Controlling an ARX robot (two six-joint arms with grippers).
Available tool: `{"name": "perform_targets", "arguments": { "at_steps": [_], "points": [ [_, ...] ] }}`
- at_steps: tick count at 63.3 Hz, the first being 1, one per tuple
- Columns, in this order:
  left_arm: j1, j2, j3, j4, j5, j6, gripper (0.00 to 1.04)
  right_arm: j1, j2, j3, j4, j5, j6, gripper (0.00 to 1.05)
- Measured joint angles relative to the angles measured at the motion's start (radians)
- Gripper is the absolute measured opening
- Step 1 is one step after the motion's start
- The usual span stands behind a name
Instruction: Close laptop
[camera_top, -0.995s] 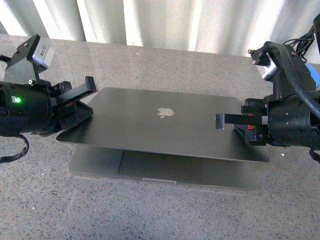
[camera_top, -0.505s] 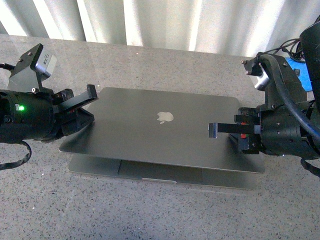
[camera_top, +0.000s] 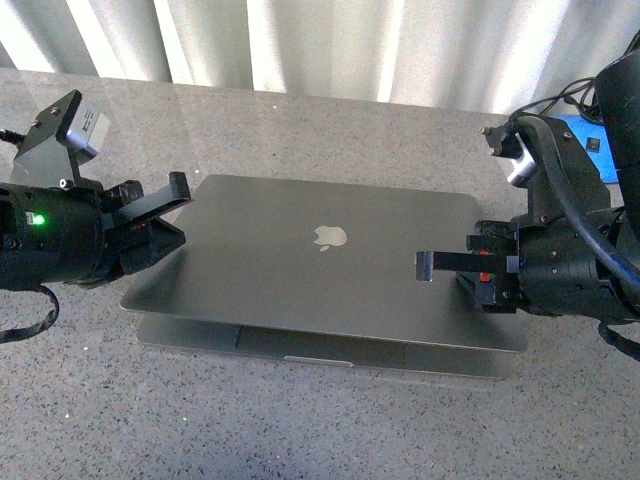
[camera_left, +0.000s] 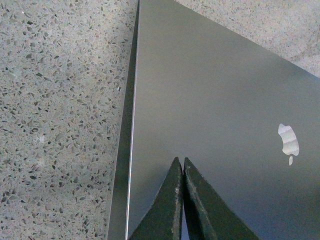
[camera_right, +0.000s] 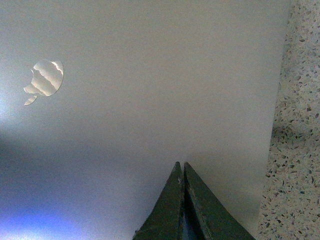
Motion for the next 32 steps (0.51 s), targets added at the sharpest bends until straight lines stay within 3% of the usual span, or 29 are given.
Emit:
{"name": "perform_targets", "arguments": {
  "at_steps": [32],
  "points": [
    [0.005, 0.01, -0.013, 0.02, 0.008, -0.018, 0.04, 0.002, 0.005, -0.002, 0.0, 0.0, 0.004, 0.01]
  ]
}}
